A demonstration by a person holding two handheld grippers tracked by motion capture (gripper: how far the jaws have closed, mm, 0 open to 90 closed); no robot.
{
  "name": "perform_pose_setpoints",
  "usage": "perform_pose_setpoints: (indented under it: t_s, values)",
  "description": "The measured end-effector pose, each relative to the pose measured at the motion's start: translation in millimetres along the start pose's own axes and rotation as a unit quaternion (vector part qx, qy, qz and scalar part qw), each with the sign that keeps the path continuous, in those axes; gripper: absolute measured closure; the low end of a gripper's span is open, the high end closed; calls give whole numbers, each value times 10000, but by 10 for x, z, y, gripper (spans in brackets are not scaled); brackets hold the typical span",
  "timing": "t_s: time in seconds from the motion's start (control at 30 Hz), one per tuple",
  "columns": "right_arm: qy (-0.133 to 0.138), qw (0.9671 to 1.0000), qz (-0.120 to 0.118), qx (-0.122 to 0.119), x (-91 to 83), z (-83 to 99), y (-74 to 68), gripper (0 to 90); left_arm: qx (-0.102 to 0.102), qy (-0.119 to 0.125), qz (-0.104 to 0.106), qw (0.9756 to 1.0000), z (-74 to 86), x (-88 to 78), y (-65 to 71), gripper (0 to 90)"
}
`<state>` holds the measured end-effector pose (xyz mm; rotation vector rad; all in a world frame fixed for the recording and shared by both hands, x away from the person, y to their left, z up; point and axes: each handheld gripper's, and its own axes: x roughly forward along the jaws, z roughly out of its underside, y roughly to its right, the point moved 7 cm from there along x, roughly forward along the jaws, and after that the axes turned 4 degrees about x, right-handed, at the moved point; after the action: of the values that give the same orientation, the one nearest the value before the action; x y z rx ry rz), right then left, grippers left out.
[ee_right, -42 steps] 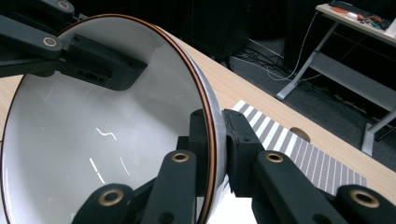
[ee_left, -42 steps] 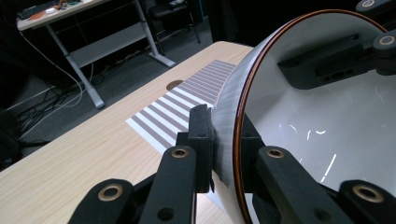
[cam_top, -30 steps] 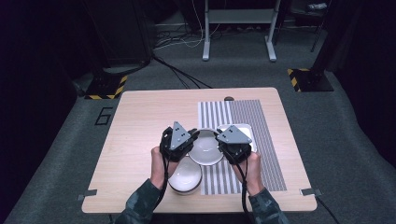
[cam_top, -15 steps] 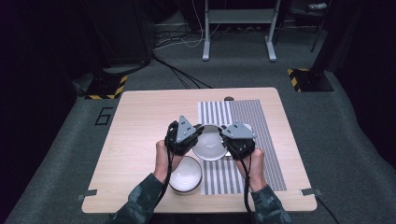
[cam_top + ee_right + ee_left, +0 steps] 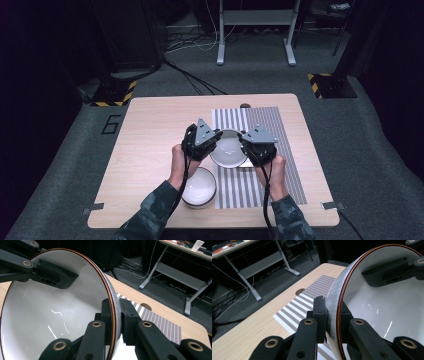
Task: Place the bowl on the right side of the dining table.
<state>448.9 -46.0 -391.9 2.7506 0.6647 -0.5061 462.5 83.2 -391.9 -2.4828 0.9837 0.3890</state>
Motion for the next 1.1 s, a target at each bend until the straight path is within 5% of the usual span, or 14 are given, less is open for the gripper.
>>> perform_pose_setpoints:
  t_s: [1.1]
  values:
    - [-124, 9994, 176, 255, 125, 57, 290, 823, 72, -219, 178, 9996, -130, 350, -23, 822]
